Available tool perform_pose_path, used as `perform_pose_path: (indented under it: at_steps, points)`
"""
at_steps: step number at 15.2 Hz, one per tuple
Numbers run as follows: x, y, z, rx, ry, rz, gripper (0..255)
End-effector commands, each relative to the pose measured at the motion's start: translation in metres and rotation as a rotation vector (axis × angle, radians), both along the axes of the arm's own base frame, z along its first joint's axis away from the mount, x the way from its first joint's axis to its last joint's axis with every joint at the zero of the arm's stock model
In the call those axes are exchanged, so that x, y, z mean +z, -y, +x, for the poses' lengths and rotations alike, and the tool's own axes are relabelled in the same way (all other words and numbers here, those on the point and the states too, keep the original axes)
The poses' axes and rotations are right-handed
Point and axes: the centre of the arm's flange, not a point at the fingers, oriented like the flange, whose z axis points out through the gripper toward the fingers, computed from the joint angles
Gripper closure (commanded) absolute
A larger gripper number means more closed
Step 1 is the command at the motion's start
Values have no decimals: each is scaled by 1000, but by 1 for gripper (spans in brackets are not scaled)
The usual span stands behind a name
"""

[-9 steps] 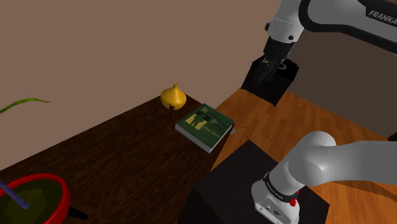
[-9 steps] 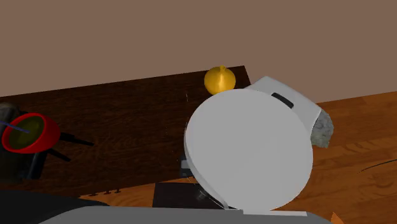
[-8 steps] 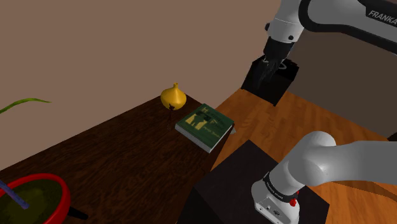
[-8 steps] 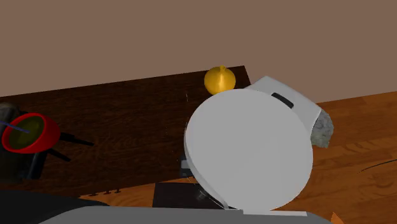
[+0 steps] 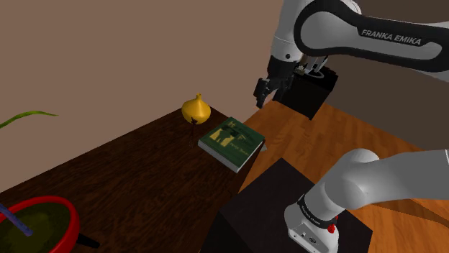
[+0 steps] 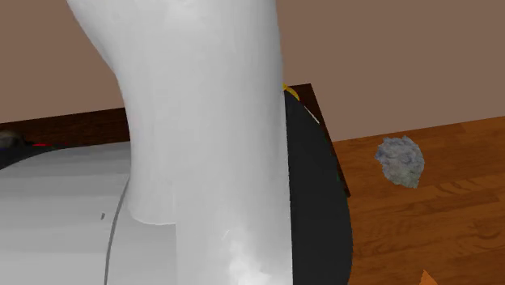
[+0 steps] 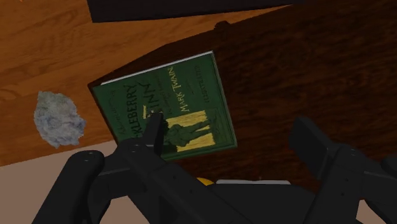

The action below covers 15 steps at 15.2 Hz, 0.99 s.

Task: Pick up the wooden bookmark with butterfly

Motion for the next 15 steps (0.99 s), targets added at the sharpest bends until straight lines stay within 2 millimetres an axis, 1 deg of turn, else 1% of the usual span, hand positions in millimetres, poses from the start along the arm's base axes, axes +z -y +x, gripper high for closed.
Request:
perform_pose_path:
  at_steps: [1,8,15]
  points:
    - [-19,-16,18,-52,7,-10,0]
    - [-76,-54,83,-223,23,-49,0]
    - [-134,-78,155,-393,39,-87,0]
